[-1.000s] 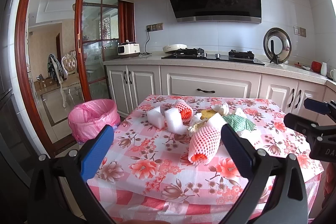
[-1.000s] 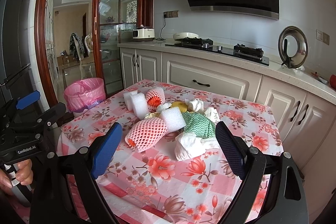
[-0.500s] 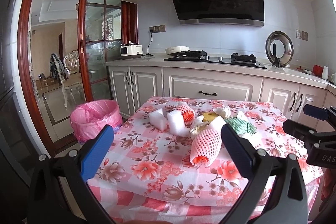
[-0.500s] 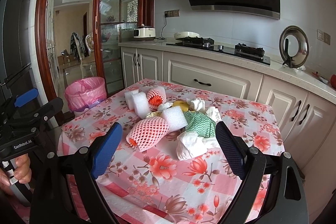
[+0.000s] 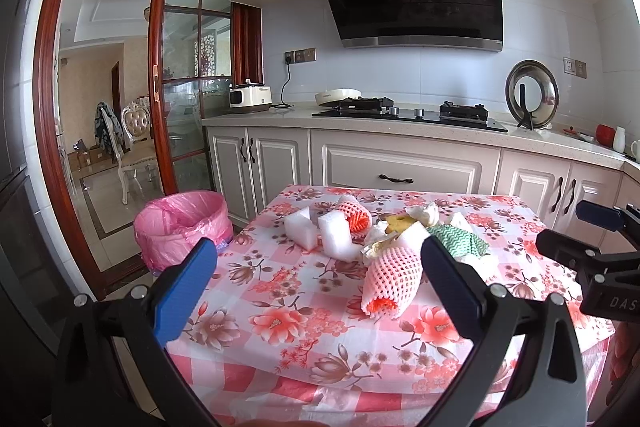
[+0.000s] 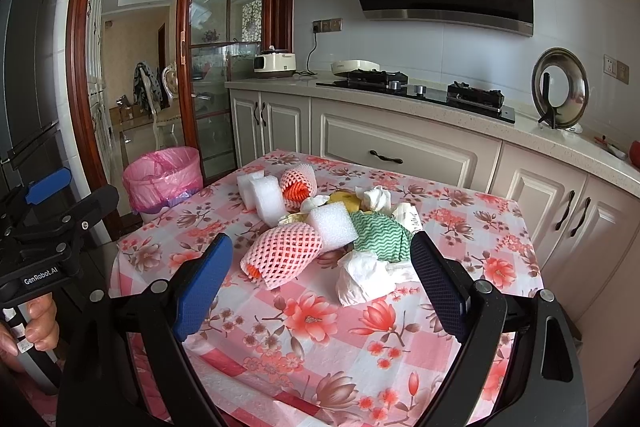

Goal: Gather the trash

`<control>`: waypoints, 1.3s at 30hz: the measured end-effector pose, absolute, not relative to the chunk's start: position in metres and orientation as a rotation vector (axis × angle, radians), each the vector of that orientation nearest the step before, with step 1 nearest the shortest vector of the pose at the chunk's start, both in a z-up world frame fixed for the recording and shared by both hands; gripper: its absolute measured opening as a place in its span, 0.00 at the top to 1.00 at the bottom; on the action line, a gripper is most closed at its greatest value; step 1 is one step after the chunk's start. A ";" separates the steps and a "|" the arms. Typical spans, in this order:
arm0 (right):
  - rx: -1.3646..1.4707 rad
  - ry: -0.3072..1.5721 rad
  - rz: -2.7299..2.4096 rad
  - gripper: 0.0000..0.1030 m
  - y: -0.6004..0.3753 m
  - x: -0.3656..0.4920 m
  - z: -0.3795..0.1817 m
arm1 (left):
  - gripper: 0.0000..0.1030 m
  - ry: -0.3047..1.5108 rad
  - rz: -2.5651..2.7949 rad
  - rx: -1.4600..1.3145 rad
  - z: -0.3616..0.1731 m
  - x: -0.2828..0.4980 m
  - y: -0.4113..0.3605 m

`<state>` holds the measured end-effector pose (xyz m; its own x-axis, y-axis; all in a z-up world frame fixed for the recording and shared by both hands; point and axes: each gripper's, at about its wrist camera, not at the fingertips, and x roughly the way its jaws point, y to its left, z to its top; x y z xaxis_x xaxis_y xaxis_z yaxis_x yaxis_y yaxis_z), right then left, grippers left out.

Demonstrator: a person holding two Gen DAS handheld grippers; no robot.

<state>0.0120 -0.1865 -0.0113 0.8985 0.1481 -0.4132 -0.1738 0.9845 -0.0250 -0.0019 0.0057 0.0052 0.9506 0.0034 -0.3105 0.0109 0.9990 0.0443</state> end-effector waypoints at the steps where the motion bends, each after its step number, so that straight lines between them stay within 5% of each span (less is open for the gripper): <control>1: -0.062 0.423 0.167 0.17 -0.186 0.012 -0.012 | 0.04 0.316 -0.004 0.045 0.006 -0.002 0.006; 39: -0.057 0.438 0.160 0.17 -0.185 0.014 -0.015 | 0.04 0.332 -0.013 0.036 0.005 -0.001 0.008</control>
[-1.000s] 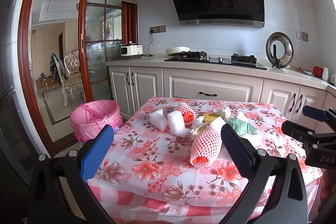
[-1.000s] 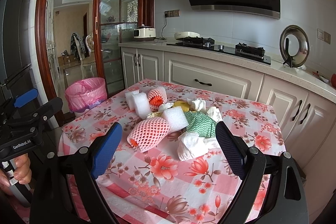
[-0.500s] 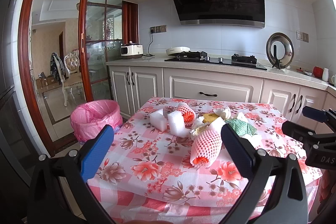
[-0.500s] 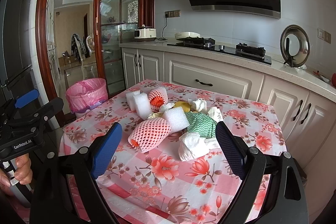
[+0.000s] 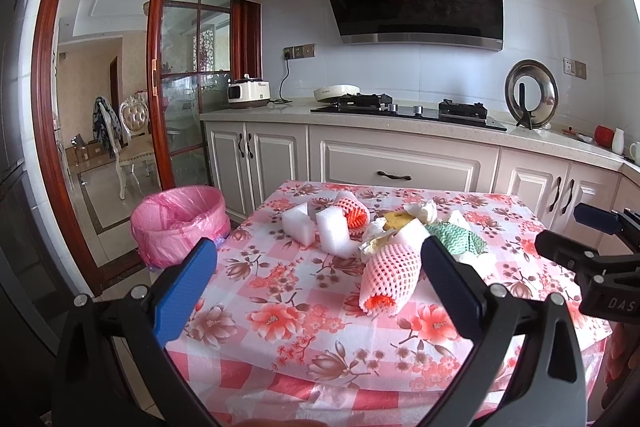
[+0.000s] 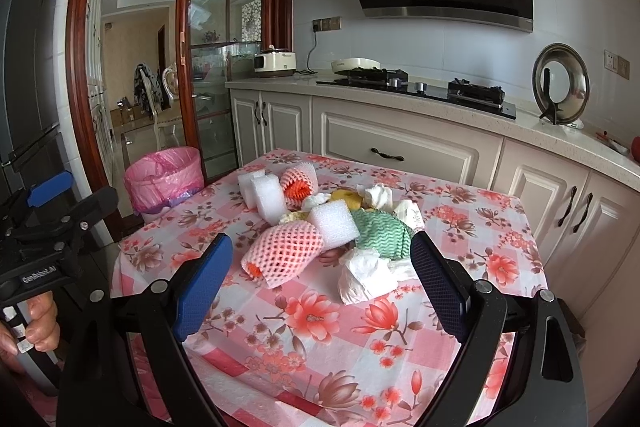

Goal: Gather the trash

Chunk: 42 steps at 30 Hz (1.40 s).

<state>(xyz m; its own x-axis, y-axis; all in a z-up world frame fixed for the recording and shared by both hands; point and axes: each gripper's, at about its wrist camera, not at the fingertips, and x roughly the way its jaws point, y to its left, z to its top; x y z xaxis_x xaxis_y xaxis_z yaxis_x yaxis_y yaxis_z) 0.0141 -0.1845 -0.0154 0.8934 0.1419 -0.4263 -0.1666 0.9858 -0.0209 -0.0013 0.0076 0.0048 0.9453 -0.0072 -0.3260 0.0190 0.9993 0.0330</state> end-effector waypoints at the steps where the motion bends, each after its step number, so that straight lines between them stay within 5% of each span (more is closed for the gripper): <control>1: -0.052 0.443 0.159 0.17 -0.182 0.015 -0.019 | 0.04 0.337 -0.015 0.037 0.004 -0.001 0.007; 24: 0.088 0.703 0.043 0.17 -0.236 0.116 -0.110 | 0.04 0.732 -0.060 -0.091 -0.089 0.125 0.028; 38: 0.142 0.808 0.062 0.17 -0.233 0.187 -0.153 | 0.04 0.800 -0.190 -0.071 -0.121 0.215 -0.024; 42: 0.142 0.834 0.080 0.37 -0.235 0.194 -0.163 | 0.04 0.821 -0.206 -0.071 -0.126 0.219 -0.033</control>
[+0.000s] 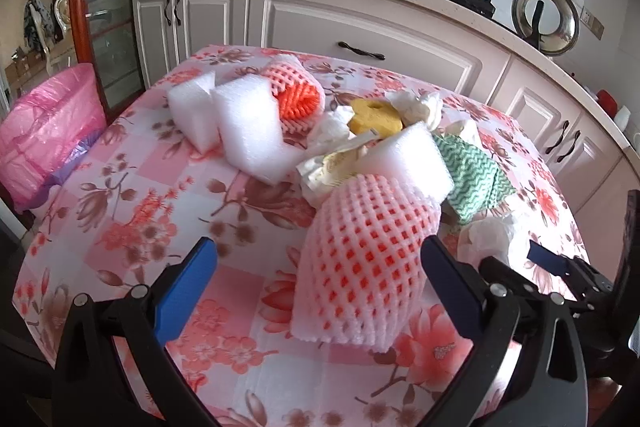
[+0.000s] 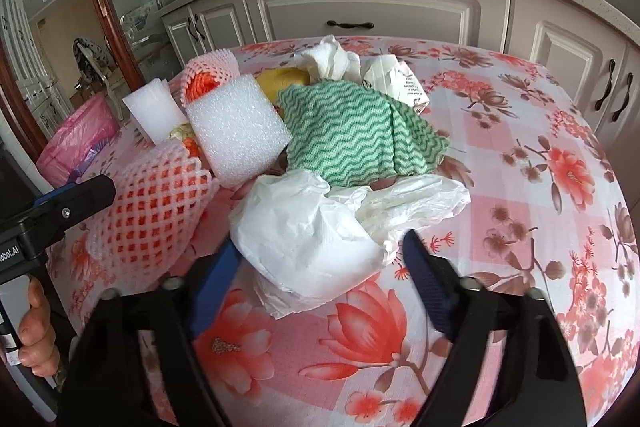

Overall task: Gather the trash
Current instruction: 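Grasp the white plastic bag with the right gripper while the left gripper grasps the pink foam net, then carry both items to the pink bin and open the right gripper over it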

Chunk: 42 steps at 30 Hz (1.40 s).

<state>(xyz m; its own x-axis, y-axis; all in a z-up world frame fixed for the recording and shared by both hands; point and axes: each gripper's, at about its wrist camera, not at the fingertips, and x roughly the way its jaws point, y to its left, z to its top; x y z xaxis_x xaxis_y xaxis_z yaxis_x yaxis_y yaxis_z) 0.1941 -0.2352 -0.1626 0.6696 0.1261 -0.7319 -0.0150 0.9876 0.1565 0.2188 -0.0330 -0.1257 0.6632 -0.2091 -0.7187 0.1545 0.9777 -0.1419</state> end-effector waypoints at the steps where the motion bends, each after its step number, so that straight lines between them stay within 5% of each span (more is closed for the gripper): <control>1: 0.150 0.838 0.086 0.43 -0.236 0.194 -0.164 | 0.04 0.829 -0.206 -0.058 -0.128 0.220 -0.036; 7: 0.174 0.806 0.108 0.59 -0.247 0.182 -0.163 | 0.05 0.840 -0.208 -0.008 -0.136 0.226 -0.050; 19: 0.236 0.741 0.122 0.61 -0.274 0.148 -0.149 | 0.06 0.836 -0.247 0.134 -0.145 0.227 -0.098; 27: 0.227 0.739 0.122 0.61 -0.281 0.137 -0.147 | 0.65 0.819 -0.258 0.182 -0.150 0.221 -0.102; 42: 0.023 0.664 0.225 0.61 -0.226 0.121 -0.131 | 0.74 0.764 -0.168 0.058 -0.120 0.182 -0.020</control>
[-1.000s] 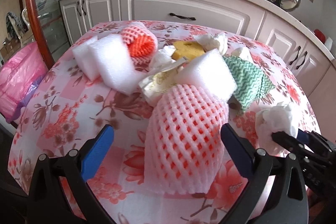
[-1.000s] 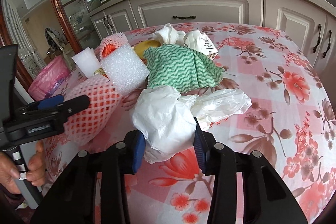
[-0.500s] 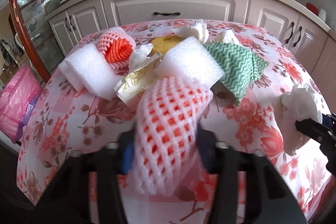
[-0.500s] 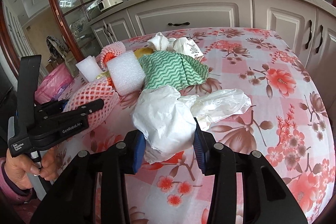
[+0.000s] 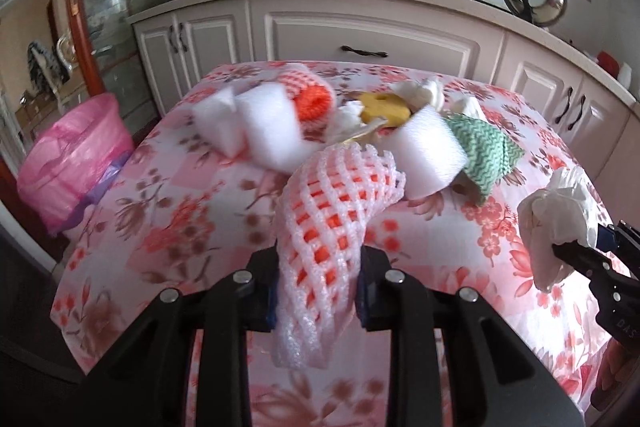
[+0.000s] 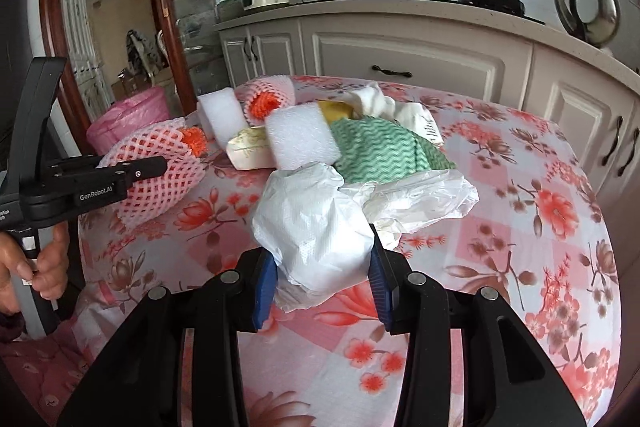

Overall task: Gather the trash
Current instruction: 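Carry both items to the pink bin and open the right gripper over it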

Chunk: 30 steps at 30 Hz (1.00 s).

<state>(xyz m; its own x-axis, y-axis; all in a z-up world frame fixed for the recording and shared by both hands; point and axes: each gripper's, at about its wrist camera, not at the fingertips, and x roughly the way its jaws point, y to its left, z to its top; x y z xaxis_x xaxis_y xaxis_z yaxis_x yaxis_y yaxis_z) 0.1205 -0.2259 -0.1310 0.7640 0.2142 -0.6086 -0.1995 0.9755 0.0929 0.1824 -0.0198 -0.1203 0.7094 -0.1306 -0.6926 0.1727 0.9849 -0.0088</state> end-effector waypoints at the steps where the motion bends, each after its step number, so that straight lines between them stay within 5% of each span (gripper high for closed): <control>1: 0.023 0.667 0.229 0.61 -0.224 0.122 -0.130 | 0.74 0.763 -0.164 0.051 -0.120 0.181 -0.015; 30: -0.151 0.615 0.716 0.61 0.042 0.265 -0.058 | 0.72 0.604 0.232 -0.154 -0.056 0.190 0.214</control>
